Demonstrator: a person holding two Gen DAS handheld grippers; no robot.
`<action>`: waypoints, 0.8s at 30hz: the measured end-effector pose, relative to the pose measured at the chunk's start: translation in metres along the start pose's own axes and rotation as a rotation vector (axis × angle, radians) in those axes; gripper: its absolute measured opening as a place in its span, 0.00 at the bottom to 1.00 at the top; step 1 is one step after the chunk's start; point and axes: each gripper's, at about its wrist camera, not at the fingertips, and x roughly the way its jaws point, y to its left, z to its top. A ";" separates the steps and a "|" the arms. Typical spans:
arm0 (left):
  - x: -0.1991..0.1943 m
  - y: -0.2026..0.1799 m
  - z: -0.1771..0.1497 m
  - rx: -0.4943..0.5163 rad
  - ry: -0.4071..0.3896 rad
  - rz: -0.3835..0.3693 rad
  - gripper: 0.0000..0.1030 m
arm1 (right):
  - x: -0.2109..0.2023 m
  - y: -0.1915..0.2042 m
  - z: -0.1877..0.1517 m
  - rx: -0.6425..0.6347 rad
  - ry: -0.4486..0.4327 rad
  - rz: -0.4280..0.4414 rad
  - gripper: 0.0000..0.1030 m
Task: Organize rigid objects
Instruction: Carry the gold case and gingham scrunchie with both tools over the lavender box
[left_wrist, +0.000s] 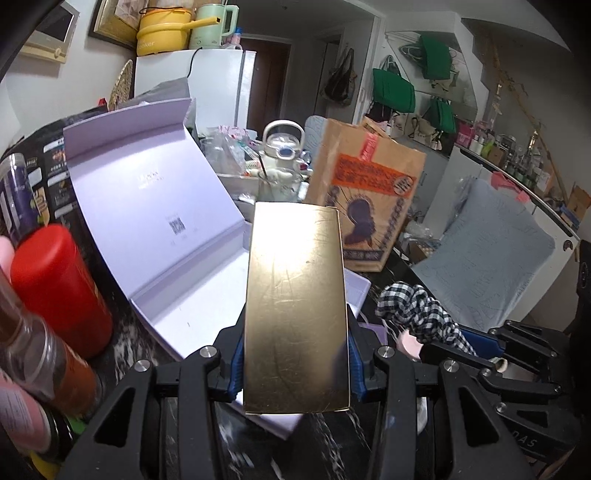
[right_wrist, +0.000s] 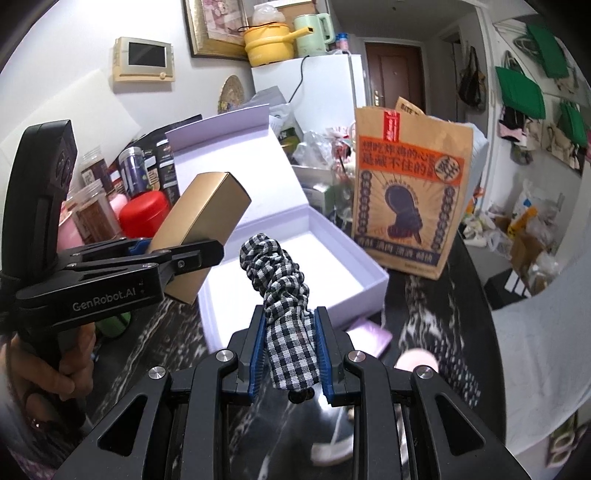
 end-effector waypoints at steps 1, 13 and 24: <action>0.002 0.001 0.003 0.006 -0.009 0.004 0.42 | 0.002 -0.001 0.003 -0.005 -0.002 0.003 0.24; 0.036 0.018 0.039 0.028 -0.036 0.031 0.42 | 0.037 -0.008 0.047 -0.067 -0.022 -0.016 0.24; 0.080 0.045 0.045 0.016 0.038 0.090 0.42 | 0.082 -0.015 0.061 -0.026 0.031 -0.009 0.24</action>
